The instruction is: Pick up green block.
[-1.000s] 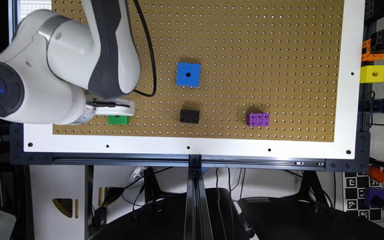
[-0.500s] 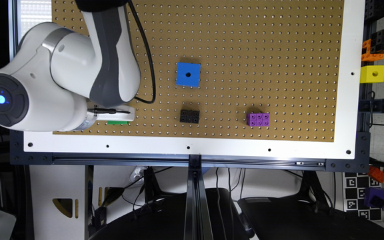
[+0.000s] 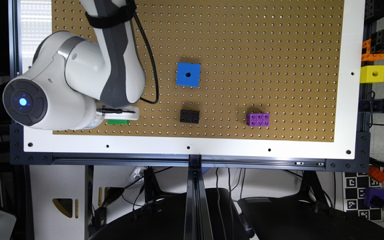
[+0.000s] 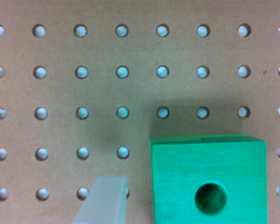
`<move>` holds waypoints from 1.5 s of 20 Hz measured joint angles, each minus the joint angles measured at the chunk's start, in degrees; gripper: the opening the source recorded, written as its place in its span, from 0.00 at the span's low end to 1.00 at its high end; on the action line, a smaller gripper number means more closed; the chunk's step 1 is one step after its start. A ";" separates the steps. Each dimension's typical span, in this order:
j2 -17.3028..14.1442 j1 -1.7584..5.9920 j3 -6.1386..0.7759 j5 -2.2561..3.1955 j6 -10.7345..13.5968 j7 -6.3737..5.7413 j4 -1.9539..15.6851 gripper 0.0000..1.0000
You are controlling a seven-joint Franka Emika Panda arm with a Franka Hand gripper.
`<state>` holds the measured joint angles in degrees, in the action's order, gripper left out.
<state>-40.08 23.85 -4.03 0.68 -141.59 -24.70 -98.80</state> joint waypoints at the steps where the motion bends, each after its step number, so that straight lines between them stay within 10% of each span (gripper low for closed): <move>1: -0.01 -0.07 -0.01 0.00 0.00 0.00 0.14 1.00; 14: -1.67 -0.65 0.02 0.08 -0.88 -0.19 1.20 1.00; 15: -1.81 -0.67 0.03 0.08 -0.79 -0.19 1.52 0.00; 30: -1.63 -0.62 0.04 0.08 -0.50 -0.19 1.51 0.00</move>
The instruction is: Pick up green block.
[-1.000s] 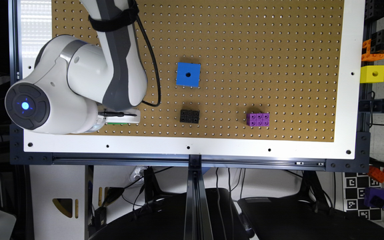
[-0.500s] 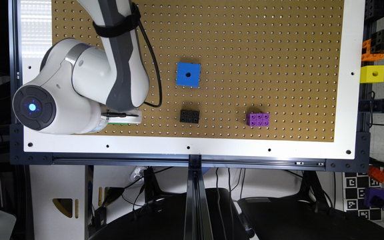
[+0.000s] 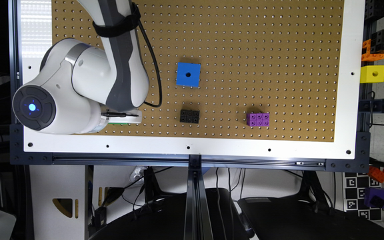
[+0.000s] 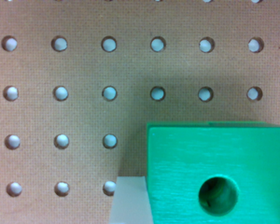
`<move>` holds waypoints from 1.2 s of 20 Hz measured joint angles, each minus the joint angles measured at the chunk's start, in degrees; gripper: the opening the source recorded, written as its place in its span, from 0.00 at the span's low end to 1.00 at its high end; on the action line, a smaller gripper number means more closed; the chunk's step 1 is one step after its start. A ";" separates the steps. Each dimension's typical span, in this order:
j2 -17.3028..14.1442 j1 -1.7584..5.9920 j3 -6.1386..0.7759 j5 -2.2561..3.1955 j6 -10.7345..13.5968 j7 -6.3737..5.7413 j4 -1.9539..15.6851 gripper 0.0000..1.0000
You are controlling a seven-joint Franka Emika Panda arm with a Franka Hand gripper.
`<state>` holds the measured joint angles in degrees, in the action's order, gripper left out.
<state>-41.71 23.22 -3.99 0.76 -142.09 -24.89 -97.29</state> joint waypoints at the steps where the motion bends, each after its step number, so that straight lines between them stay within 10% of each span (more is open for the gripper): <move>1: 0.30 0.03 0.00 0.00 0.33 0.00 0.00 0.00; 24: 13.23 0.04 -0.01 0.00 13.63 -0.06 0.01 0.00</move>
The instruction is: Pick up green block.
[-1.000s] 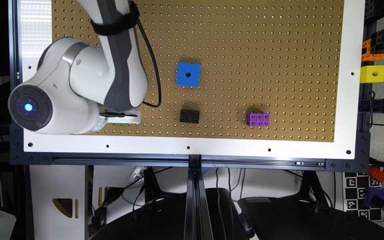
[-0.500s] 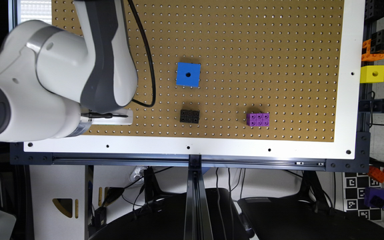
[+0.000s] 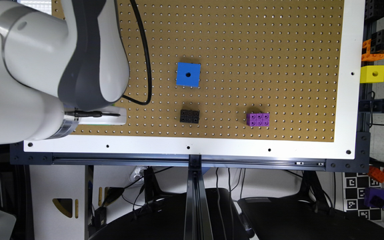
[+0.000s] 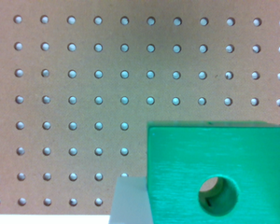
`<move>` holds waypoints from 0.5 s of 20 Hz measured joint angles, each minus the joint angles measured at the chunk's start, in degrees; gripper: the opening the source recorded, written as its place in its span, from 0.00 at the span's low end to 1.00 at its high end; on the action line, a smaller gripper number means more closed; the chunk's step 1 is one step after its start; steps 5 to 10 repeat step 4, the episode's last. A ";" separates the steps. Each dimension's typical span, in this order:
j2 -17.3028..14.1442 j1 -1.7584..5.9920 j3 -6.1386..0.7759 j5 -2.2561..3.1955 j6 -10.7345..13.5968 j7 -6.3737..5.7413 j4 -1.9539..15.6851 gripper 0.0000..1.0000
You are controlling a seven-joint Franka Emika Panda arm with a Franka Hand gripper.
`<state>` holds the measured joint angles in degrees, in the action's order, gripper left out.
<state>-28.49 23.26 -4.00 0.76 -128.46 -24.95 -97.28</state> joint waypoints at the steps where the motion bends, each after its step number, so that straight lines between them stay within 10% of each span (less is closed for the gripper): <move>1: 0.17 0.00 0.00 0.00 0.18 -0.01 0.00 0.00; 10: 0.21 0.00 0.00 0.00 0.20 -0.01 0.00 0.00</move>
